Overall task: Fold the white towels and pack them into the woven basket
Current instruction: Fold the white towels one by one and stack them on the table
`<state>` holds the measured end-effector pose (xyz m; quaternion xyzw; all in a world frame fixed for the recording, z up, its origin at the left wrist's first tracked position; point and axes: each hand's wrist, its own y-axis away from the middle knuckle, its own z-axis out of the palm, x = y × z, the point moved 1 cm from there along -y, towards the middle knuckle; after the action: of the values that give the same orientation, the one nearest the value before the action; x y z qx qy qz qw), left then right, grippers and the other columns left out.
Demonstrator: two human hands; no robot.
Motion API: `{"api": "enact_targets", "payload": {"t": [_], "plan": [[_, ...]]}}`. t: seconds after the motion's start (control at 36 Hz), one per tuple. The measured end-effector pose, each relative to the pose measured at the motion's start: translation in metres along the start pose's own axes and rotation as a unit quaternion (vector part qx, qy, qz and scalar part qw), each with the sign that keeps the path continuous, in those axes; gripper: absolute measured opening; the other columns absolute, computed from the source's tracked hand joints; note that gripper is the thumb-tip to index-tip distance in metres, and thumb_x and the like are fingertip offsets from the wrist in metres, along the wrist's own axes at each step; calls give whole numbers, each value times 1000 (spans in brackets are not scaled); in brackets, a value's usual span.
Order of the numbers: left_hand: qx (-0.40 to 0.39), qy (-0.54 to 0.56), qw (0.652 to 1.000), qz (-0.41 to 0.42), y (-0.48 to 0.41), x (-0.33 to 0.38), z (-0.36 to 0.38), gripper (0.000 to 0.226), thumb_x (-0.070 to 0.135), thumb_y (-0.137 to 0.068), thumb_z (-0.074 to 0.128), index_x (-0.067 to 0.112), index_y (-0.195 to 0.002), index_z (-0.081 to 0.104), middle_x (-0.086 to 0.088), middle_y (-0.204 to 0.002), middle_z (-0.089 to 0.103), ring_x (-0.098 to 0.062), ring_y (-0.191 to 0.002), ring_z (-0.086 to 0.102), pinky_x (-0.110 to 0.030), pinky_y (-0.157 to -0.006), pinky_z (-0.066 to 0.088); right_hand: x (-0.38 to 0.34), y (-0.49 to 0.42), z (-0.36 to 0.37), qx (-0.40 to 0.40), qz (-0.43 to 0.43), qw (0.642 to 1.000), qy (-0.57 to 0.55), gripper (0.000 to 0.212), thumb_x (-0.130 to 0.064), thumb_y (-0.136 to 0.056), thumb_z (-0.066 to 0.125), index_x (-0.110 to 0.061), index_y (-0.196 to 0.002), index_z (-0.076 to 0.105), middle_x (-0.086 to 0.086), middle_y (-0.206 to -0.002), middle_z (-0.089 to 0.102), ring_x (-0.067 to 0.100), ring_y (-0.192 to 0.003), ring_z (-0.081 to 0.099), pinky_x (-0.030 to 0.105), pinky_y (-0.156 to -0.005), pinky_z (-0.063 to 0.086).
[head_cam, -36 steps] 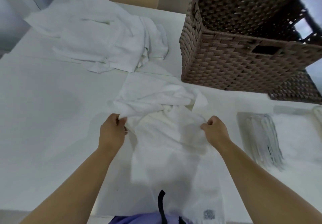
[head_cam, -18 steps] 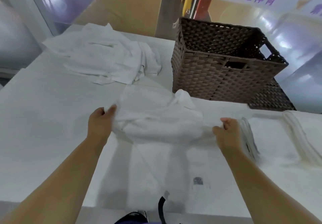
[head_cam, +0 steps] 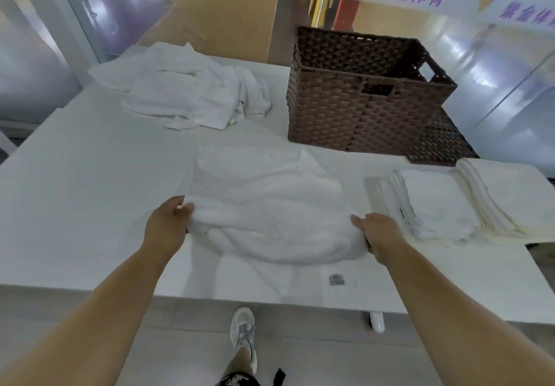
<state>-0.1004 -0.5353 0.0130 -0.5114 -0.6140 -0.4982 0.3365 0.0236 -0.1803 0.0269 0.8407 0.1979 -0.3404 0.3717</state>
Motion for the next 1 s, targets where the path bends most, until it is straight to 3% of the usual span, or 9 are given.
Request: {"api": "enact_targets", "payload": {"t": [0.14, 0.25, 0.39, 0.53, 0.61, 0.72, 0.86, 0.92, 1.0], "plan": [[43, 20, 997, 67, 15, 33, -13, 15, 20, -96, 47, 27, -95, 61, -7, -95, 63, -31, -88, 62, -46, -78, 56, -26, 24, -34, 76, -89, 993, -32, 25, -26, -87, 67, -4, -96, 60, 10, -97, 56, 26, -88, 54, 42, -83, 51], [37, 22, 993, 113, 22, 72, -24, 14, 18, -97, 46, 14, -100, 59, -15, -100, 61, -34, -88, 60, -48, -79, 55, -49, 45, -64, 102, -154, 981, -55, 23, -24, -87, 66, -10, -76, 52, 7, -77, 54, 23, -73, 51, 35, -70, 45], [31, 53, 988, 139, 30, 129, -37, 21, 14, -96, 48, -2, -89, 60, -17, -90, 60, -30, -83, 58, -49, -82, 54, -86, 66, -99, 145, -204, 963, -101, 14, -17, -87, 65, -10, -85, 53, 1, -78, 48, 17, -67, 46, 28, -64, 44], [76, 100, 977, 171, 41, 174, -56, 24, 21, -96, 48, 18, -75, 59, -14, -94, 59, -30, -85, 57, -50, -79, 53, -114, 89, -129, 210, -249, 923, -207, 17, -10, -87, 64, -11, -101, 54, 0, -89, 53, 14, -70, 50, 33, -69, 50], [93, 61, 974, 198, 44, 188, -62, 16, 28, -94, 50, 18, -87, 60, -11, -99, 57, -28, -84, 56, -52, -80, 51, -119, 95, -138, 221, -271, 905, -244, 29, -1, -88, 59, -15, -112, 52, -8, -89, 53, -2, -66, 47, 13, -55, 45], [139, 18, 969, 202, 47, 196, -64, 16, 30, -89, 59, 20, -101, 54, -5, -106, 54, -28, -91, 54, -47, -87, 51, -118, 97, -142, 162, -241, 934, -210, 36, 5, -88, 53, -14, -117, 63, 3, -113, 53, 8, -76, 50, 22, -65, 46], [127, 9, 965, 229, 48, 194, -70, 24, 22, -93, 53, 18, -113, 64, -1, -114, 57, -23, -98, 52, -37, -86, 47, -122, 102, -142, 146, -246, 938, -197, 37, 3, -82, 60, -12, -116, 66, 7, -114, 57, 22, -97, 54, 32, -78, 48], [108, 5, 967, 229, 47, 194, -74, 25, 21, -90, 58, 18, -114, 65, 0, -113, 57, -20, -99, 51, -37, -91, 47, -125, 105, -145, 143, -258, 939, -176, 38, 0, -79, 67, -11, -115, 67, 9, -115, 59, 26, -105, 55, 38, -93, 49], [80, -11, 970, 230, 47, 194, -81, 34, 17, -84, 69, 16, -118, 64, -2, -109, 58, -22, -96, 55, -36, -86, 48, -128, 111, -151, 144, -274, 942, -127, 40, -9, -75, 77, -10, -114, 68, 6, -110, 62, 26, -104, 58, 39, -98, 47]]}}
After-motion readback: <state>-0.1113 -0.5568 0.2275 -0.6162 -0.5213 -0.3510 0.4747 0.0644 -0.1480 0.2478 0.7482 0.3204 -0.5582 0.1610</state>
